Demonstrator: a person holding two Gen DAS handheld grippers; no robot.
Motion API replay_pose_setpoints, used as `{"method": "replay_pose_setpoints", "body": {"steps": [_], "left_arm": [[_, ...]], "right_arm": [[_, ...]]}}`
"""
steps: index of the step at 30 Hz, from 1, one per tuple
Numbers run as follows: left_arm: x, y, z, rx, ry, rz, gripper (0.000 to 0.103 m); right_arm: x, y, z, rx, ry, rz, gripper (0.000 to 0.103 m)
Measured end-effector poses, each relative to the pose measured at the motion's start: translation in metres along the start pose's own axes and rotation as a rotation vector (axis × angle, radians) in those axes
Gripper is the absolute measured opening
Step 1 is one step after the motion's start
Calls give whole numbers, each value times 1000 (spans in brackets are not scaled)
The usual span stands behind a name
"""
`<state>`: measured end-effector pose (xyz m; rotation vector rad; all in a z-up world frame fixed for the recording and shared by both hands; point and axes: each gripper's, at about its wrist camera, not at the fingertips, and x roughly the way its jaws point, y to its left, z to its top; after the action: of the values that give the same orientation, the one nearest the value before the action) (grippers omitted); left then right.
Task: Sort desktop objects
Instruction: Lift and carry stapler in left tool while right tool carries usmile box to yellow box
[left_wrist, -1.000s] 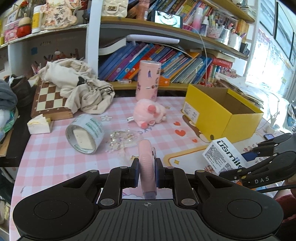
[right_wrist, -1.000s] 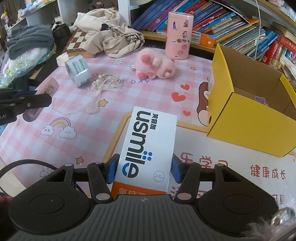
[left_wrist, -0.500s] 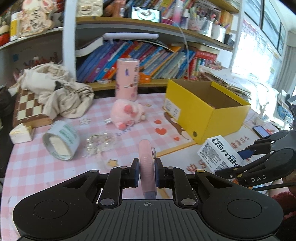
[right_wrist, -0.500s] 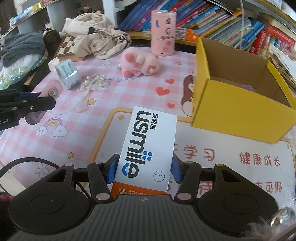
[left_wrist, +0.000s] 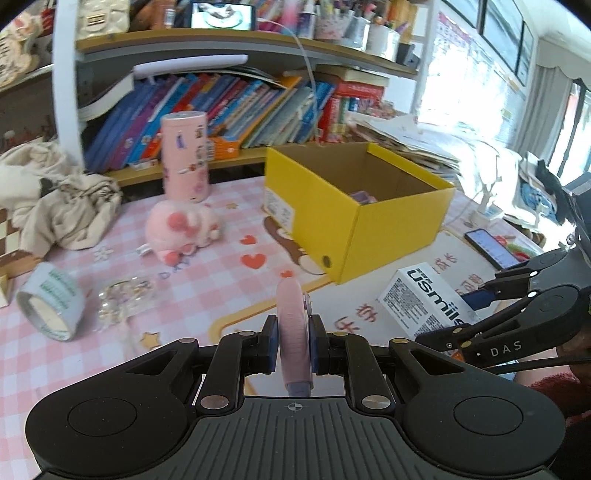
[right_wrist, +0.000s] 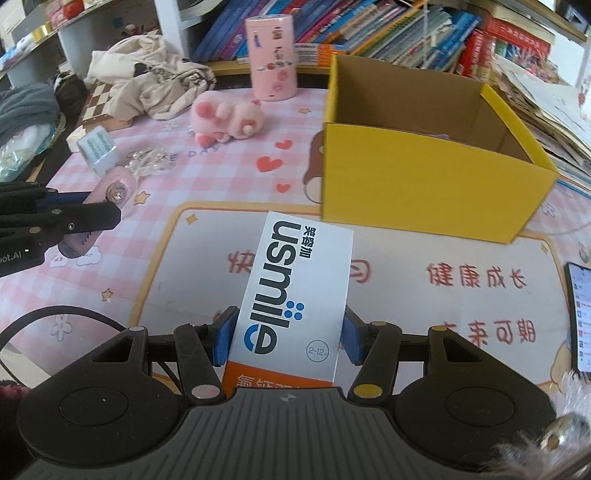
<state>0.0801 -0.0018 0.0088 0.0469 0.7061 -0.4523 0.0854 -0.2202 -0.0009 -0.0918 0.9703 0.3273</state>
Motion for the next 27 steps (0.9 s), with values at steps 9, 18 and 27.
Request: {"method": "replay_pose_setpoints", "body": {"steps": [9,18,27], "left_arm": [[16,-32,14,54,11,-43,15],[36,-61,27,109,23,-100,15],[57,-85,34,145,39,-167,15]], "right_arm": [[-14,-33,-6,50,-8,-10,54],[-24,-65,-15,108,-13,-36,54],[-33,-90,-28,165,1,-80,54]]}}
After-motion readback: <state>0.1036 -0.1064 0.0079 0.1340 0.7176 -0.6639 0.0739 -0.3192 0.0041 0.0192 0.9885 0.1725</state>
